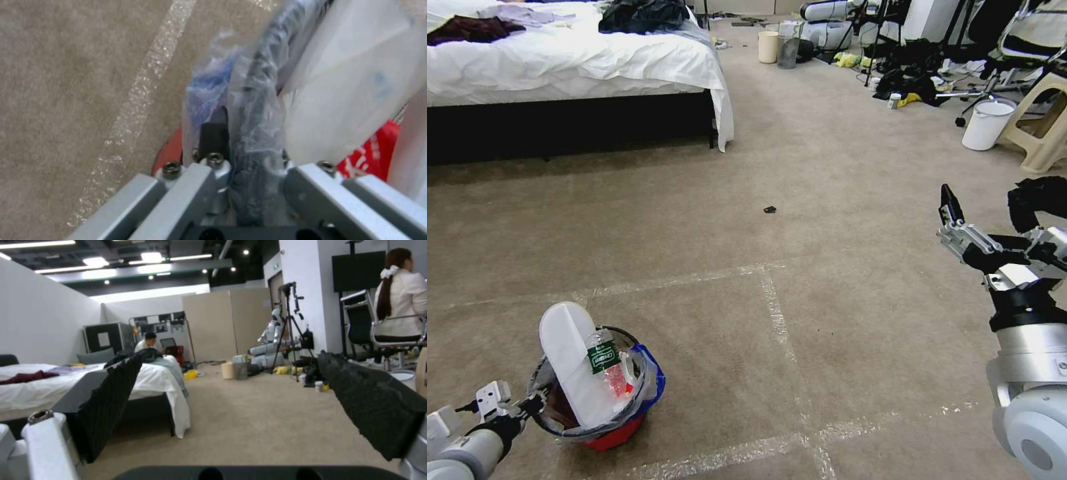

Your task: Pick up the trash bin and place the garbage on the floor into it.

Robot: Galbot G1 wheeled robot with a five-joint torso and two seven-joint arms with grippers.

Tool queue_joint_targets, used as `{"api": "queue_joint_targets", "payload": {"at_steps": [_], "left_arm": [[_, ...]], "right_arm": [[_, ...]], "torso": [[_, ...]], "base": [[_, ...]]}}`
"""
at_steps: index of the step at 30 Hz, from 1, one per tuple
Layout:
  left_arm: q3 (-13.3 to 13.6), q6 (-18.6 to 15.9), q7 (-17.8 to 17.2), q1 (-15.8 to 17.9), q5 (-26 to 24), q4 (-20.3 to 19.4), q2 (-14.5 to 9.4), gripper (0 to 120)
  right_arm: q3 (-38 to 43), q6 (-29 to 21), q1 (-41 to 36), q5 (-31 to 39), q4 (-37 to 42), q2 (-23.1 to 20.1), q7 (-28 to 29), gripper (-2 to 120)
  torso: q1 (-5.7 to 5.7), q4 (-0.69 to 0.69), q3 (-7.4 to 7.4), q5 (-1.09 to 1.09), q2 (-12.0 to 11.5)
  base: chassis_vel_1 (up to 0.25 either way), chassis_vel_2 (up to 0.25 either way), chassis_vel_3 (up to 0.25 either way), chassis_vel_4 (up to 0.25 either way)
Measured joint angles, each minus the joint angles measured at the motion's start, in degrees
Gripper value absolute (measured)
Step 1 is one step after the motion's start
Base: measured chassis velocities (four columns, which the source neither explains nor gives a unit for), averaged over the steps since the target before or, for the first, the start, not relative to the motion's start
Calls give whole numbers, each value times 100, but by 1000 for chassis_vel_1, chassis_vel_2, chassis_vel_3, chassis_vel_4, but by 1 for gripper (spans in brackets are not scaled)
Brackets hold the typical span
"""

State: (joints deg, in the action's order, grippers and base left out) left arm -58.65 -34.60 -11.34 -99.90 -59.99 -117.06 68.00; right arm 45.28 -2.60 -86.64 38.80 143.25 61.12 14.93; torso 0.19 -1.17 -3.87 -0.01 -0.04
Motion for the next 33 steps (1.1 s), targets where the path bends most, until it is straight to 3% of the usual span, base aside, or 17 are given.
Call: {"api": "queue_joint_targets", "payload": {"at_steps": [8,23,33], "left_arm": [[-80,57,113,-128,318,-196,75,37],[-428,280,387,-520,1178,-953,311,93],[-536,471,435,-580,1608,-1084,480,94]], "right_arm": [[-24,56,9,-2,-1,-9,-16,100],[-157,92,103,17,0,-25,-25,100],[-279,128,132,-21,-1,-32,-32,99]], "torso": [[0,0,0,0,0],[0,0,0,0,0],[0,0,0,0,0]], "base": [[0,0,0,0],[0,0,0,0],[0,0,0,0]]}}
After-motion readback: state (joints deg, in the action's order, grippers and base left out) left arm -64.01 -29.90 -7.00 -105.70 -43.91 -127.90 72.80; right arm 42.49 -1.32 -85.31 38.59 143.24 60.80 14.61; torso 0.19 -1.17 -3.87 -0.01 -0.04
